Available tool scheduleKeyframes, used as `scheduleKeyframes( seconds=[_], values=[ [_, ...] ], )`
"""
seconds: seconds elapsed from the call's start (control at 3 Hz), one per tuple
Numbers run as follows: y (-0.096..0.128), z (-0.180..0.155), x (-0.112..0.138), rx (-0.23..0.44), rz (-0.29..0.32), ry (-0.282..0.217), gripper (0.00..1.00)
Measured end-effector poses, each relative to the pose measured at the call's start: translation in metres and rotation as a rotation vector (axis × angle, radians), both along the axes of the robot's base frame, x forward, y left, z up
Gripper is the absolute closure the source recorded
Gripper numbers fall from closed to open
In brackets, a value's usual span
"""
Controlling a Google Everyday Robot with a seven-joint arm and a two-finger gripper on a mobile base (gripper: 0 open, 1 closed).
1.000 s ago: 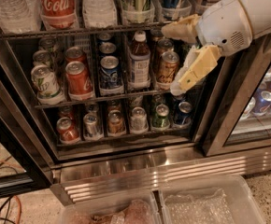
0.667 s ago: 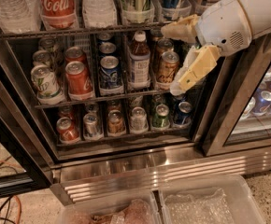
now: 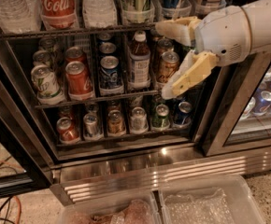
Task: Pick coke can from top shelf of fridge
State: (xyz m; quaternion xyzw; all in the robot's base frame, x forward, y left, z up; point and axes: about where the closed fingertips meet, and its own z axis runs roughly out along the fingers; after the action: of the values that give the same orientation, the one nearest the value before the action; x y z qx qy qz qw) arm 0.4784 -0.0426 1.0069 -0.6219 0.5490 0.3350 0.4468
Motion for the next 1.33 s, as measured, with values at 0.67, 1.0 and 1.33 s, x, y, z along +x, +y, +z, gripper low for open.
scheduleKeyframes(
  seconds=[0.67,1.0,1.33],
  values=[
    [0.029,0.020,-0.005,0.118,-0.154,-0.100,0.00],
    [0.029,0.021,0.003,0.124,-0.187,-0.110,0.00],
    [0.030,0.021,0.003,0.125,-0.185,-0.111,0.00]
  ],
)
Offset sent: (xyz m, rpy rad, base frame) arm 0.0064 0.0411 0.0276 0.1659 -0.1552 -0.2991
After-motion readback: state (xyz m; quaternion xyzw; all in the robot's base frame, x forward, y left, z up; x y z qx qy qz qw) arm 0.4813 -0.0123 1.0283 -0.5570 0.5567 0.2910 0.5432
